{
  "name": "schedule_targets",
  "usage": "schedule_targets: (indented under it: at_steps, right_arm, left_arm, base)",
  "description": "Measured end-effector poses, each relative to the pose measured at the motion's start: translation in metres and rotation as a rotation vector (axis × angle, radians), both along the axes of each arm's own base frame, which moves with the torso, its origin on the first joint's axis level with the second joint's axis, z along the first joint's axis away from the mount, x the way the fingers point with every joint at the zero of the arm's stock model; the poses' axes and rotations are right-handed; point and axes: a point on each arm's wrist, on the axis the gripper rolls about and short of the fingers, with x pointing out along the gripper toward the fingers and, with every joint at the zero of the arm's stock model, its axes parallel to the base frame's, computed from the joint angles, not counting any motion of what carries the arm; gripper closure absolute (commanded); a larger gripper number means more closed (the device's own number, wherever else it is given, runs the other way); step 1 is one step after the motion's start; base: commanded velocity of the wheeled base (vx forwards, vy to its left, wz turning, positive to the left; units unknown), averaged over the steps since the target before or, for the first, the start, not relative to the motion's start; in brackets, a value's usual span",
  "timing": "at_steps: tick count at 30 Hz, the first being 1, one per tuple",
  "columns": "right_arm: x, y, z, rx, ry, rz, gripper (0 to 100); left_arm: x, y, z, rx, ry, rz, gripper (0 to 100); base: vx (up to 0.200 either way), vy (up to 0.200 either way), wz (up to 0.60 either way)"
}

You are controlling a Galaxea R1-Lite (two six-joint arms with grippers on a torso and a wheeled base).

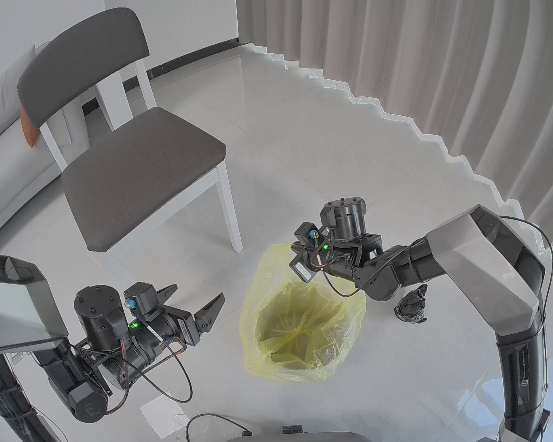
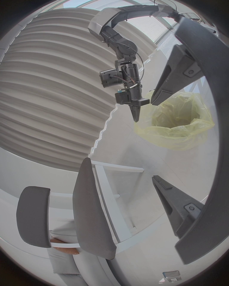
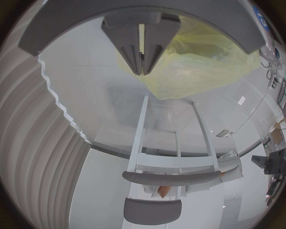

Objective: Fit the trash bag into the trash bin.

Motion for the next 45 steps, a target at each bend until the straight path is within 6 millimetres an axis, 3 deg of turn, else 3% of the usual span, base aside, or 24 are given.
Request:
schedule_targets:
  at_steps: [6, 17, 27, 28, 36, 45]
  right_arm:
    - [0.005, 0.005, 0.0, -0.001, -0.021, 0.005, 100]
    - [0.033, -0.002, -0.035, -0.04, 0.032, -0.032, 100]
    - [0.044, -0.003, -0.059, -0.06, 0.072, -0.044, 100]
    - [0.045, -0.003, -0.06, -0.06, 0.073, -0.045, 0]
    - [0.041, -0.006, -0.051, -0.006, 0.098, -0.067, 0]
    - [0.025, -0.029, -0.001, 0.216, 0.215, -0.123, 0]
  left_arm:
    - [0.0, 0.001, -0.001, -0.007, 0.009, 0.009, 0]
    - [-0.006, 0.003, -0.006, 0.002, 0.041, 0.023, 0]
    - [-0.01, 0.004, -0.008, 0.01, 0.057, 0.018, 0]
    - [-0.01, 0.004, -0.008, 0.009, 0.056, 0.017, 0]
    - [-0.005, 0.001, -0.006, 0.005, 0.037, 0.013, 0]
    - [0.003, -0.015, -0.02, 0.037, 0.06, 0.009, 0]
  base:
    - [0.0, 0.0, 0.0]
    - [0.0, 0.0, 0.0]
    - [0.0, 0.0, 0.0]
    - [0.0, 0.0, 0.0]
    - [0.0, 0.0, 0.0]
    - [0.0, 0.0, 0.0]
